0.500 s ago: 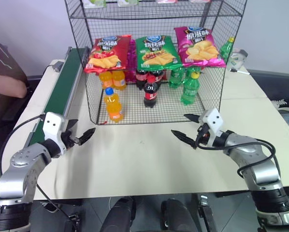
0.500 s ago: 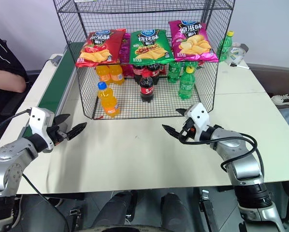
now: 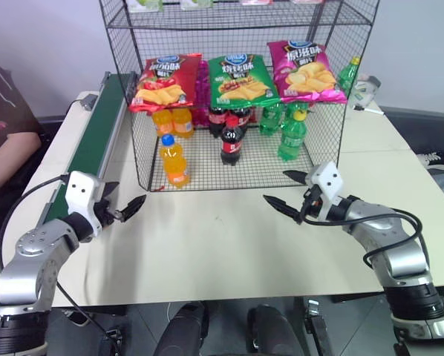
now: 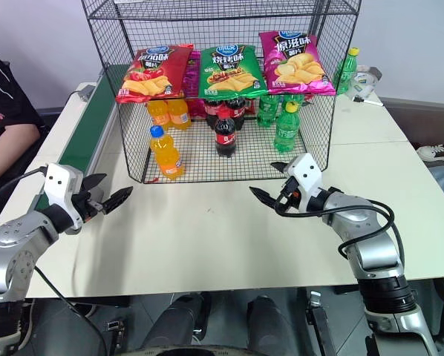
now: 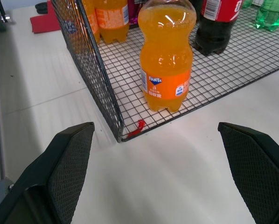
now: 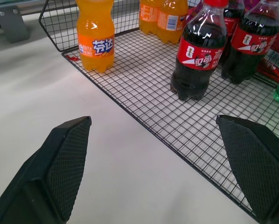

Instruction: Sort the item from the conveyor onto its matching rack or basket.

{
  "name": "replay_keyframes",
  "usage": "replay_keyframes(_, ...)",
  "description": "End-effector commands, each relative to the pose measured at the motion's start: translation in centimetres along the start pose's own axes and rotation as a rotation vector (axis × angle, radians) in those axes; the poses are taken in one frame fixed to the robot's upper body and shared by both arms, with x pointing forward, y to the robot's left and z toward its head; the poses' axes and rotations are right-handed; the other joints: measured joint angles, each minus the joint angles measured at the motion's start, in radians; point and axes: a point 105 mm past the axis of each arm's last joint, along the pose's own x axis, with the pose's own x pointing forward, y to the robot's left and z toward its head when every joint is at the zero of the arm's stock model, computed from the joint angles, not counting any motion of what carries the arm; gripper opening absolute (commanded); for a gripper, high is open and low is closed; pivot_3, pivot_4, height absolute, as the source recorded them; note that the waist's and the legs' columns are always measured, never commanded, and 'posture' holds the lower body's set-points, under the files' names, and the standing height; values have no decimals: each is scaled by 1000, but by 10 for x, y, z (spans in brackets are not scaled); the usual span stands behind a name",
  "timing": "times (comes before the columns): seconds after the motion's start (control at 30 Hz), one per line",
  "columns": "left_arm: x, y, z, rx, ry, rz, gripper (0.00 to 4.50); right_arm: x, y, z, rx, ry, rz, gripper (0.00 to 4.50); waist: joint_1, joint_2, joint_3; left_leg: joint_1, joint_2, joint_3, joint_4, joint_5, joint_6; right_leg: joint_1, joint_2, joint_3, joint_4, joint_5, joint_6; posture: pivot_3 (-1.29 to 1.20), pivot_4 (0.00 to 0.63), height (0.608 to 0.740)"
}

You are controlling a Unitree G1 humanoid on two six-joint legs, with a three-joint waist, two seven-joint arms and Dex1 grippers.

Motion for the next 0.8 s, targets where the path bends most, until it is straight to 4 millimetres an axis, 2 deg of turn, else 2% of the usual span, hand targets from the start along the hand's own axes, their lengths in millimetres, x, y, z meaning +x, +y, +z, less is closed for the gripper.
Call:
replay_keyframes(0.03,-3,4,13,37,-48,21,4447,1,-2,11,-36,-38,-4,4500,0,0,0,0,0,0,0,0,0,0,0,0,0,0,0,0,150,740)
replay_keyframes(0.8,-8,7,15,52,-56,57,4447,10,0,15,-36,-56,15,4500,0,0,0,0,0,0,-1,0,0,0,0,0,0,0,0,0,150,740)
